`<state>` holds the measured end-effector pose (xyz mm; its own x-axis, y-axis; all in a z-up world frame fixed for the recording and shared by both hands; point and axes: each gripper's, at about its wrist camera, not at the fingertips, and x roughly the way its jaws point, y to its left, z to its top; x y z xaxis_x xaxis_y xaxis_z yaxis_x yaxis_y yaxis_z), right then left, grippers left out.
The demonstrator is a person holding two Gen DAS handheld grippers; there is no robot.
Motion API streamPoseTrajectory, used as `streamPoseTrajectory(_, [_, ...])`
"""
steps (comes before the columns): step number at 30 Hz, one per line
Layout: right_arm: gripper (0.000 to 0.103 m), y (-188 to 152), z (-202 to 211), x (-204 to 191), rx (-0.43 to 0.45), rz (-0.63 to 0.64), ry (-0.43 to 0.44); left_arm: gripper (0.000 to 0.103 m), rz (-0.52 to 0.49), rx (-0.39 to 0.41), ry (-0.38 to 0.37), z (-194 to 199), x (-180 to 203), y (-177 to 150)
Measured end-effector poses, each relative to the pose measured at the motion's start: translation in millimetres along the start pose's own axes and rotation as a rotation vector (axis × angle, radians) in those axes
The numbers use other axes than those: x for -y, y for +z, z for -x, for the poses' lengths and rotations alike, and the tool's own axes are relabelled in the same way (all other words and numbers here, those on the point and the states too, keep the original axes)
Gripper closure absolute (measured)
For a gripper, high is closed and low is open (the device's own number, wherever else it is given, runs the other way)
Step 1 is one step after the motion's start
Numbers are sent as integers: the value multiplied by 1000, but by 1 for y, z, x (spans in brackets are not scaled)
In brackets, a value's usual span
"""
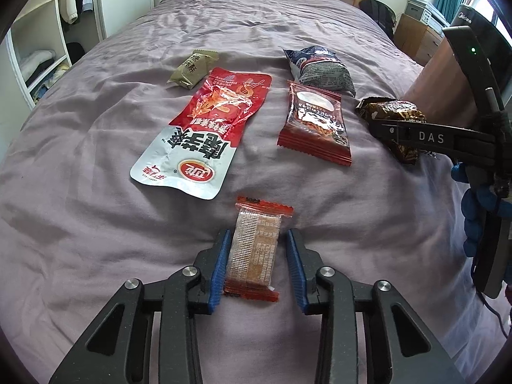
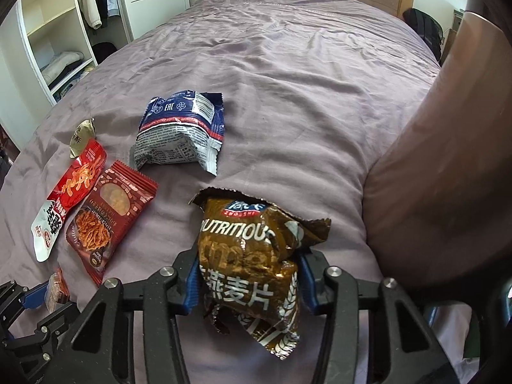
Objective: Organize snacks
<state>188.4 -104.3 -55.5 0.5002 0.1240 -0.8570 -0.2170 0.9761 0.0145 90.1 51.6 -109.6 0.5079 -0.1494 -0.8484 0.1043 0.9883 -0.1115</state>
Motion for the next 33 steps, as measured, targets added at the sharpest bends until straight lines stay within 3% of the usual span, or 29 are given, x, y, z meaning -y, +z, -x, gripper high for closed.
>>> streamPoseTrajectory(3, [0,-2,0,-1,13,-1,-5,83,0,7,-25,0,0,-1])
streamPoseTrajectory(17, [1,-7,11,-6,37,9,-28,84,22,17,-68,1,-3,-1])
streamPoseTrajectory(33, [1,-42,50,-10,5,15,-31,84,5,39,-68,11,5,-7])
